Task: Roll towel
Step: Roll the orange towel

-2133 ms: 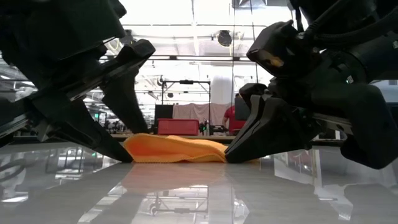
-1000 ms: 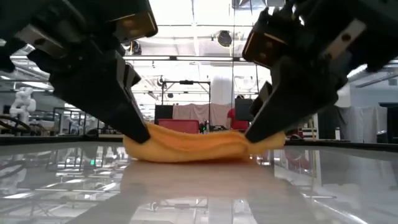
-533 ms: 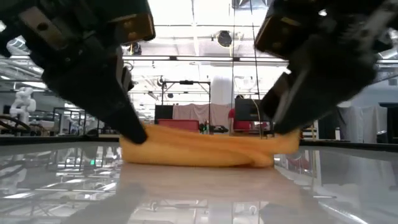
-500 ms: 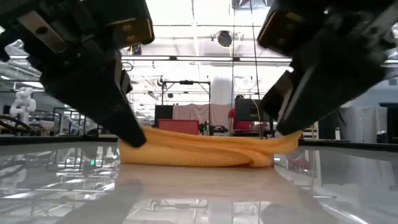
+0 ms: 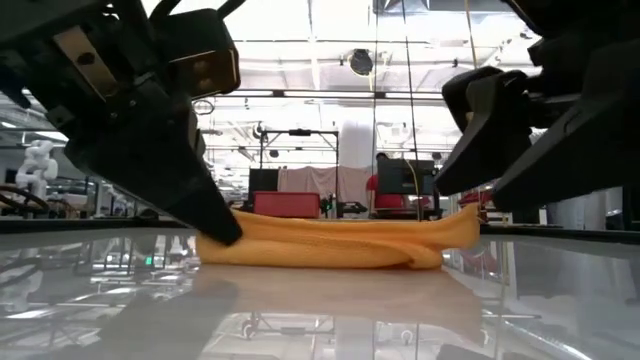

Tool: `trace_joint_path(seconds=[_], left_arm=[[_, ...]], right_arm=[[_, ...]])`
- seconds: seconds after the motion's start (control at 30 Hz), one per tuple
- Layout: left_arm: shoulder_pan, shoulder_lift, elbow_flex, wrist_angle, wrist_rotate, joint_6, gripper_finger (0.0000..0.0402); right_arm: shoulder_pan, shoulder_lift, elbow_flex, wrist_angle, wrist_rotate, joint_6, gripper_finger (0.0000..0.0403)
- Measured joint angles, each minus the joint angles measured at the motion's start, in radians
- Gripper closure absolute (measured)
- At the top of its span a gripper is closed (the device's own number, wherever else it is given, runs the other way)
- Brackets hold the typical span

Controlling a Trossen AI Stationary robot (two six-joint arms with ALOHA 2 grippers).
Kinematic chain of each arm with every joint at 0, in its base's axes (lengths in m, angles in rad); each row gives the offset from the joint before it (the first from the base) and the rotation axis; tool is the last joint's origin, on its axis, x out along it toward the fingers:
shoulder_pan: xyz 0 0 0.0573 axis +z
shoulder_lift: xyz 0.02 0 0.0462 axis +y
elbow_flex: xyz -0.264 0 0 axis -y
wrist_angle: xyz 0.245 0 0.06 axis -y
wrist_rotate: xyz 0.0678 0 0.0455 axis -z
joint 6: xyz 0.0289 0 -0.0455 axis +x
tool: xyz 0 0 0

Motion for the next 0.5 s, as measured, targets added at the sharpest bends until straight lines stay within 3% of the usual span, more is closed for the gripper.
trace_joint_path(seconds=[0.27, 0.37, 0.5], left_arm=[[0.018, 0.0, 0.001, 0.047, 0.005, 0.0, 0.0397], [0.018, 0.0, 0.001, 0.046, 0.005, -0.005, 0.0397], [0.018, 0.0, 0.001, 0.06, 0.005, -0.005, 0.0396]], right_arm=[[0.022, 0.103, 0.016, 0.087, 0.113, -0.025, 0.0216], [0.022, 0.158, 0.06, 0.071, 0.123, -0.044, 0.0221], [0.029, 0.206, 0.135, -0.032, 0.212, -0.042, 0.0233]])
